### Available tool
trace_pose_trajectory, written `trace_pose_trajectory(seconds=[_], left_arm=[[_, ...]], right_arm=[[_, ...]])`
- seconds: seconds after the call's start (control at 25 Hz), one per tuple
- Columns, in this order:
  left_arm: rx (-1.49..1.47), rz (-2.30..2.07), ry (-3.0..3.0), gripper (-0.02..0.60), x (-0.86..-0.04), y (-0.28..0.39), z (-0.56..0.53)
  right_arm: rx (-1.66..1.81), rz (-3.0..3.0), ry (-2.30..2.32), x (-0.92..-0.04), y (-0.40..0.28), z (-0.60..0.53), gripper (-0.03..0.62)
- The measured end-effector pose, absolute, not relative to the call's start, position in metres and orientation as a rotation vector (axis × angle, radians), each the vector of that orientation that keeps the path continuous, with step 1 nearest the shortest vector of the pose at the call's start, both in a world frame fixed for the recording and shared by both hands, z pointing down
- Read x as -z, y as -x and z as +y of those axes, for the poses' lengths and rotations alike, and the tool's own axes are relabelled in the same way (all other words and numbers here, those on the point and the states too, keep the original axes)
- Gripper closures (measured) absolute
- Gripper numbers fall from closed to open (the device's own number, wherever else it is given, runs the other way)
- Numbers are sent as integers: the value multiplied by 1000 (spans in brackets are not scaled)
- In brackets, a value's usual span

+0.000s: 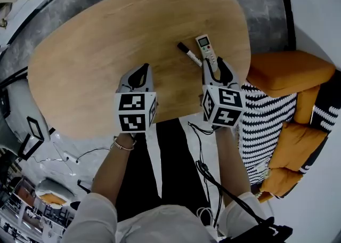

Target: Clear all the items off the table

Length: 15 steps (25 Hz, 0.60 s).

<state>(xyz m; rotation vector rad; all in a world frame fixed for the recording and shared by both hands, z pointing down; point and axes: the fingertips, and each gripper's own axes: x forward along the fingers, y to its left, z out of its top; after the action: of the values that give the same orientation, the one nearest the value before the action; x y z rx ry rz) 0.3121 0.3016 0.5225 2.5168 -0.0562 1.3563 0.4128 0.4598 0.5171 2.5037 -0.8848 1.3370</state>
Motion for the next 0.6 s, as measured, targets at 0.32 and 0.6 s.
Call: trace_pose_trajectory(seconds=[0.32, 0.6], left_arm=[[-1380, -75, -2493, 574, -533, -314, 295], [-1398, -55, -2478, 574, -541, -316, 292]], right_arm=[[-1390, -959, -2348, -542, -424, 452, 378], [-1419, -1001, -2242, -557, -428, 441, 373]])
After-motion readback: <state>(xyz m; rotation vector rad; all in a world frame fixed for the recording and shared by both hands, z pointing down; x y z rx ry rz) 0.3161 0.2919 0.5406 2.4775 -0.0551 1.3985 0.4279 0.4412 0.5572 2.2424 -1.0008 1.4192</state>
